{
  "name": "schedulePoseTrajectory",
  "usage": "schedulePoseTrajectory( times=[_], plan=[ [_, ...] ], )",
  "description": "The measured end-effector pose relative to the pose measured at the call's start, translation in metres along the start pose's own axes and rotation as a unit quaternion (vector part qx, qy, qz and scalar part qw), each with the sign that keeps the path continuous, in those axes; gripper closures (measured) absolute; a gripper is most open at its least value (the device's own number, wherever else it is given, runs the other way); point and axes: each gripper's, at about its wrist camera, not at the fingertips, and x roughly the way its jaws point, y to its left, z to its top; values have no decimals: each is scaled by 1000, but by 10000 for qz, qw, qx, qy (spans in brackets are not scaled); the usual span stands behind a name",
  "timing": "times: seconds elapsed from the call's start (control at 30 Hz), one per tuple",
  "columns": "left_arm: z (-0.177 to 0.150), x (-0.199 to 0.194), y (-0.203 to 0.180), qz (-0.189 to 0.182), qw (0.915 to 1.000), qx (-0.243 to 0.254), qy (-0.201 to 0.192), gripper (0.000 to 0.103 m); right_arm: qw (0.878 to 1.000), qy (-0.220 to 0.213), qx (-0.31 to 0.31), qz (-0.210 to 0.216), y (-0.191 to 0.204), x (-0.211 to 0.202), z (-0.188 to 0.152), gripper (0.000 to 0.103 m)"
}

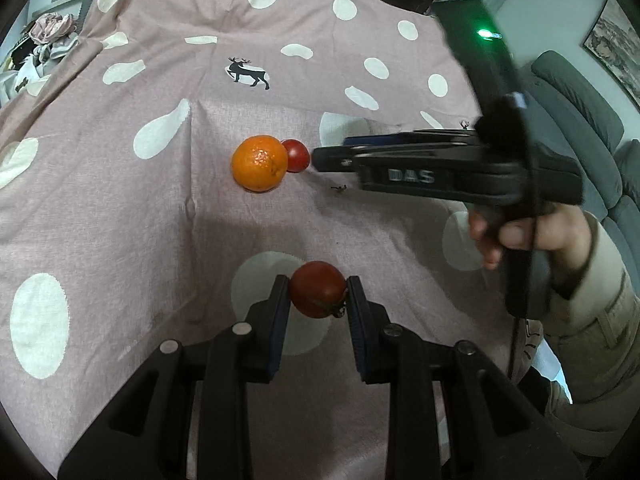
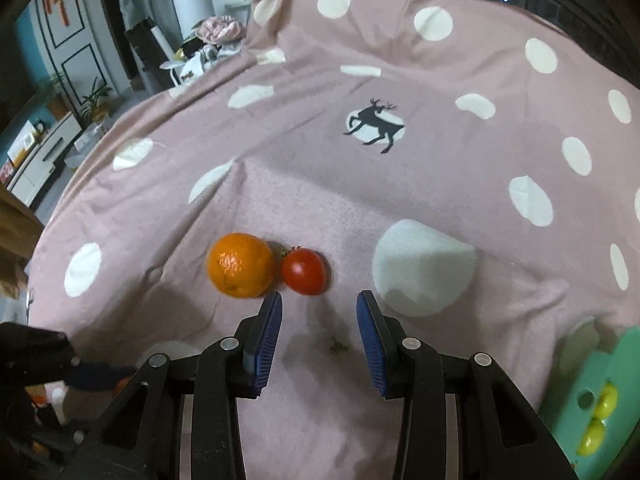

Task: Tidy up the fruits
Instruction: 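Grasp the red tomato with the right tool and lift it, then hold the tomato in the right tool while the left tool grasps another tomato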

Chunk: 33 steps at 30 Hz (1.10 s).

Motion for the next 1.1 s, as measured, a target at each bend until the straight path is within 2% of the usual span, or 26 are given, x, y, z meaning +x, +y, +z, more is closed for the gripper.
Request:
schedulePoseTrajectory(
  times=[0.3,0.43,0.63,0.83,1.1],
  plan=[
    [-2,1,8,-46,9999,-108,14,76,9997,165,-166,29,7,31,15,62],
    [-1,1,10,-51,9999,-145,23,76,9997,193,-165,56,8,40,16,71],
    [0,1,9,-53,9999,-140,52,75,9998,136,28,145,3,39,15,73],
    [1,-2,8,-22,9999,-152,29,75,9989,-138,209,408,6,9,5,73],
    [-3,-10,-3,89,9999,-79,-6,75,9958,-530,263,694,18,-45,-28,73]
  ],
)
